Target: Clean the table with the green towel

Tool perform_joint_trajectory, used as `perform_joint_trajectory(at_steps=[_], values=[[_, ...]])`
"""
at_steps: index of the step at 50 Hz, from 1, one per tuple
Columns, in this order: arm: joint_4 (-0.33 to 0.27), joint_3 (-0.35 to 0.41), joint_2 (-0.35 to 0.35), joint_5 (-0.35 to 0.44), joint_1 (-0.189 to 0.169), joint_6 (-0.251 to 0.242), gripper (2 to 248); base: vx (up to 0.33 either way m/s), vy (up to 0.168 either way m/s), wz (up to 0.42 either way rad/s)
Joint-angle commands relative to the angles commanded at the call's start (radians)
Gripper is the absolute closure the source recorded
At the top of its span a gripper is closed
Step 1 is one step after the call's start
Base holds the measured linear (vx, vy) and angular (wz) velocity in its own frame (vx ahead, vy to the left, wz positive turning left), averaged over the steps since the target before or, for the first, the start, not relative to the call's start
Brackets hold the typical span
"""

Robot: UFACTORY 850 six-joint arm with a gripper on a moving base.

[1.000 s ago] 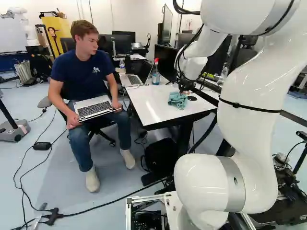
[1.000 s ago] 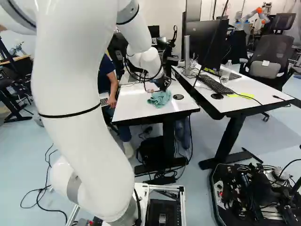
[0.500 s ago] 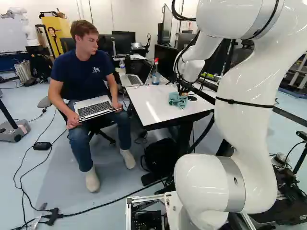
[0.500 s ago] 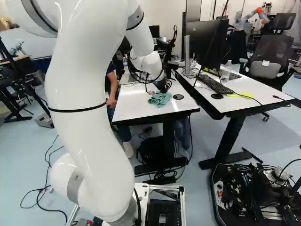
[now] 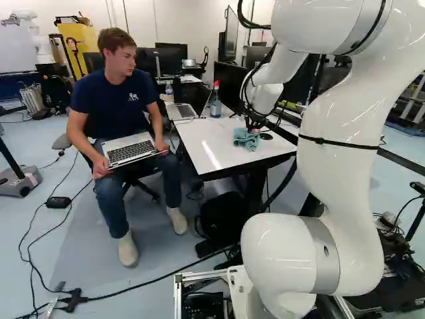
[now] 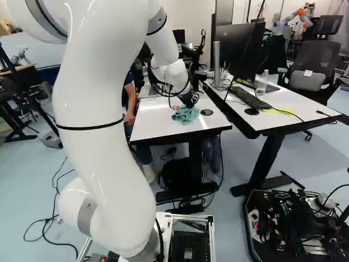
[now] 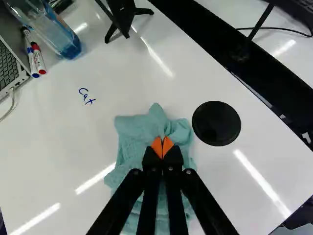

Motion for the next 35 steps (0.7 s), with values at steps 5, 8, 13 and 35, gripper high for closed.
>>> perform_joint_trajectory(at_steps=[5,8,13,35], values=[[0.000,0.000,0.000,-0.007,0.000,0.000,228,0.000,0.000,0.000],[0.000,0.000,0.000,-0.012,0.000,0.000,228,0.000,0.000,0.000],[0.000,0.000,0.000,-0.020,0.000,0.000,228,0.000,0.000,0.000],[0.000,0.000,0.000,-0.056,0.000,0.000,228,0.000,0.000,0.000]])
